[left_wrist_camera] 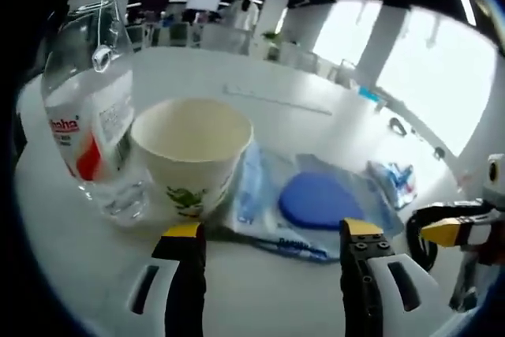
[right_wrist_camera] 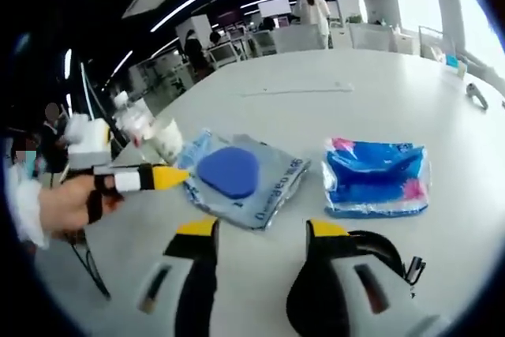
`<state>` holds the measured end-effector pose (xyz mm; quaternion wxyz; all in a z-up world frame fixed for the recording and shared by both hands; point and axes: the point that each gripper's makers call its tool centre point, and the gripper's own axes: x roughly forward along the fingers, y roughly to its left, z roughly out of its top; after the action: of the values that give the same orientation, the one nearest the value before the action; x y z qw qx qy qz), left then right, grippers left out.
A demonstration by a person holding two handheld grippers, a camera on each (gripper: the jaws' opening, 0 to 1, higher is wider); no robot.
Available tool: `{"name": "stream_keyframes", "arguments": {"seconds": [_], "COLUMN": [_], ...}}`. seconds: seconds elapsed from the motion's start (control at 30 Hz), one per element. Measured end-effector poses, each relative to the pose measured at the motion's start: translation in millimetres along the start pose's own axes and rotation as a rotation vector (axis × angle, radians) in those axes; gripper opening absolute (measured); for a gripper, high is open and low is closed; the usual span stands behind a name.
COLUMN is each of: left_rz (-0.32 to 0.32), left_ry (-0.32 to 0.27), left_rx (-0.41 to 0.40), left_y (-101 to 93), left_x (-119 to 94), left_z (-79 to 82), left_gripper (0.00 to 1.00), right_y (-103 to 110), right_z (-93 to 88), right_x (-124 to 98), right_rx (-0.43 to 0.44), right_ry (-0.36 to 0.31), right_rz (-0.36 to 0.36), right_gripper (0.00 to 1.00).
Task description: Arrange the tabletop items into an orderly group along one side of the table until the central work area is clear of visible clutter.
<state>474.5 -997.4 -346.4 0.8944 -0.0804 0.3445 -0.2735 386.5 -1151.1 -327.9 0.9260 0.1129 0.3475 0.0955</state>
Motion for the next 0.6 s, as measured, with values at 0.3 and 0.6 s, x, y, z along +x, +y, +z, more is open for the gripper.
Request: {"name": "stream_keyframes", "arguments": {"seconds": [0.3, 0.6], "left_rz": [0.014, 0.093], "left_ry": [-0.020, -0.016], "left_rx": [-0.040, -0.089], "left_y": [9.1, 29.3], "left_x": [2.1, -1.8], "left_z": [1.7, -4.4], "left_gripper": [0.48, 0.07], "right_y": [-7.9, -9.7], "right_z": [-6.9, -14.6], "right_x": [19.7, 36.1], "right_rx": [0.070, 0.097], "right_ry": [0.055, 0.111], "right_rz": [-0.023, -0.039], "right_gripper": [0.34, 0.24]}}
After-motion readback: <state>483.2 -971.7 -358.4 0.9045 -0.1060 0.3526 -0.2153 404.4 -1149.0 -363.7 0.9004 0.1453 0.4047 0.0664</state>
